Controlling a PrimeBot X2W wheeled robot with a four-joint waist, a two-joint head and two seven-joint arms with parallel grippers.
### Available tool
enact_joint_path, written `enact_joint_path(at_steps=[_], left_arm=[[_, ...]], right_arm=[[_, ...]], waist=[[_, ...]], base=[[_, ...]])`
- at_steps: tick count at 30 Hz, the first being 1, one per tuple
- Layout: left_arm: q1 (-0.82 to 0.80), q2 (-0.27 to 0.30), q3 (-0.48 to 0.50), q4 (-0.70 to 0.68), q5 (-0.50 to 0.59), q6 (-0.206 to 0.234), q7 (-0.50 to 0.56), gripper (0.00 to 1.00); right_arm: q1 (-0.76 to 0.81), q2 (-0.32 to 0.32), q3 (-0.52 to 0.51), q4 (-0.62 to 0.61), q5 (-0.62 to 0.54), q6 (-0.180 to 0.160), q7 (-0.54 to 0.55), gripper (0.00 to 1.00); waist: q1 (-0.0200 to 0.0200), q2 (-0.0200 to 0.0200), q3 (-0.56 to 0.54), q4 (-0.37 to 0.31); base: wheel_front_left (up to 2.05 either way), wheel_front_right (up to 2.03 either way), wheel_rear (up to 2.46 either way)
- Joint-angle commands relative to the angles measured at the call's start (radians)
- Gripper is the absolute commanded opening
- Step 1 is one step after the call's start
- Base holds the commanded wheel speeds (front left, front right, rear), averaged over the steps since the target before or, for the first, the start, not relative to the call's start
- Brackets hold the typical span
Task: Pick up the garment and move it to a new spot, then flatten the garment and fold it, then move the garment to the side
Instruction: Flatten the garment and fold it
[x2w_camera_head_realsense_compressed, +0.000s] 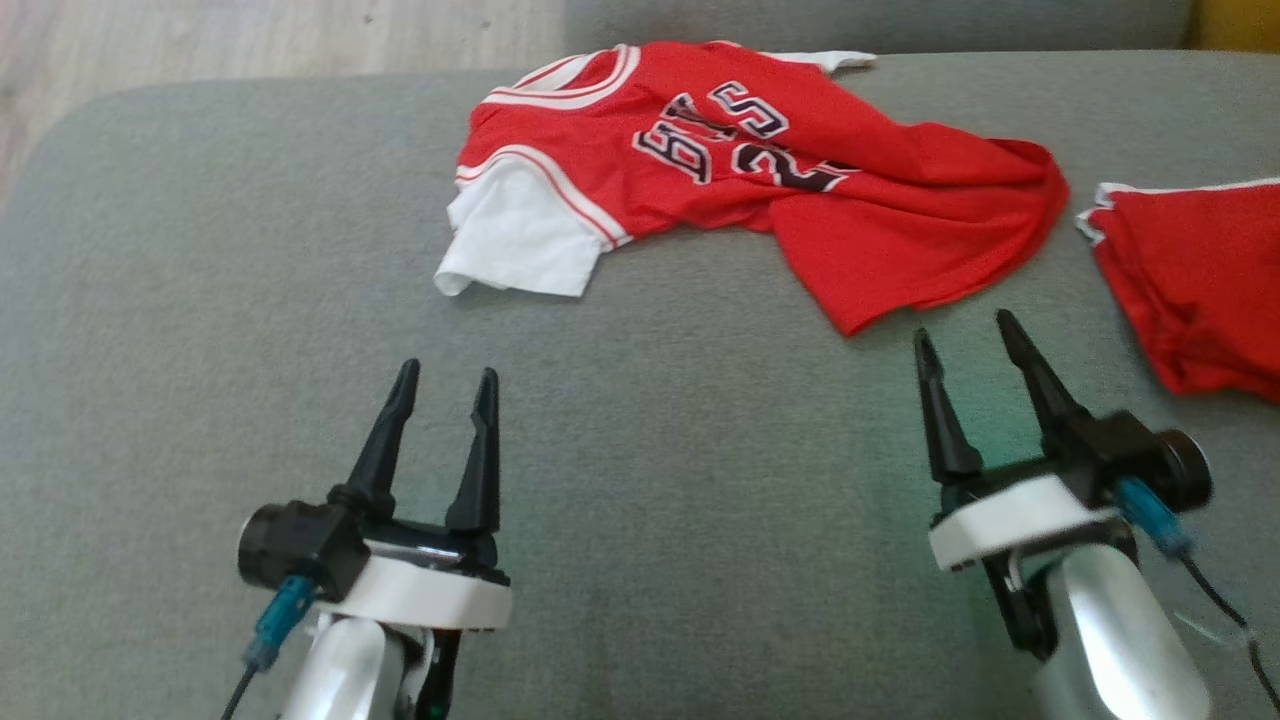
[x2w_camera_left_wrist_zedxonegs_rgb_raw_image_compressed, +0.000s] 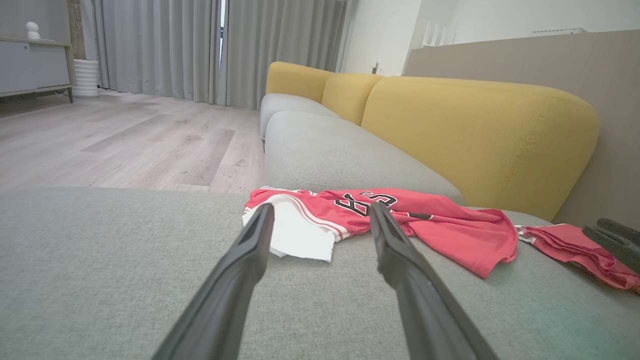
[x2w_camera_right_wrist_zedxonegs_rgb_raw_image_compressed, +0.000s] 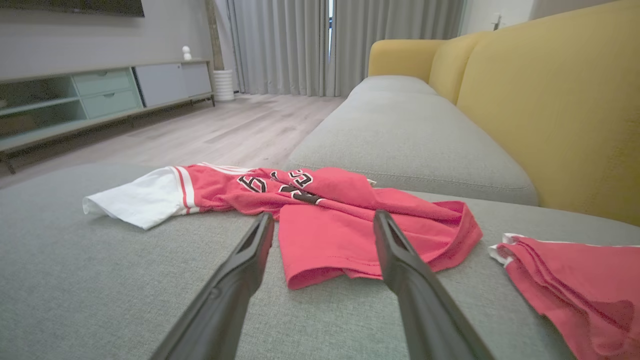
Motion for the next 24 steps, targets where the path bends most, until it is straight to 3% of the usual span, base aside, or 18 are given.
enact_joint_path(at_steps=[1, 9, 22, 23, 24], left_arm=[[-0.041, 0.007, 0.016, -0.029, -0.002, -0.004, -0.006, 1.00], [-0.059, 0.007, -0.010, -0.017, -0.017, -0.005, -0.006, 1.00], [-0.085, 0.007, -0.022, -0.014, -0.019, -0.005, -0.006, 1.00], [-0.086, 0.007, -0.022, -0.014, -0.018, -0.005, -0.006, 1.00], [-0.087, 0.007, -0.020, -0.014, -0.018, -0.005, -0.006, 1.00]], right_arm=[[-0.061, 0.005, 0.031, -0.007, -0.025, -0.001, 0.013, 1.00], [-0.167, 0.005, 0.053, 0.157, -0.167, -0.001, 0.103, 1.00], [-0.338, 0.005, -0.038, 0.419, -0.332, -0.001, 0.198, 1.00], [-0.346, 0.005, -0.045, 0.433, -0.337, -0.001, 0.198, 0.84], [-0.353, 0.005, -0.051, 0.445, -0.337, -0.001, 0.196, 0.35]], waist=[[0.0000, 0.0000, 0.011, 0.021], [0.0000, 0.0000, 0.045, 0.076], [0.0000, 0.0000, 0.089, 0.119], [0.0000, 0.0000, 0.091, 0.120], [0.0000, 0.0000, 0.092, 0.119]], base=[[0.00, 0.00, 0.00], [0.00, 0.00, 0.00], [0.00, 0.00, 0.00], [0.00, 0.00, 0.00], [0.00, 0.00, 0.00]])
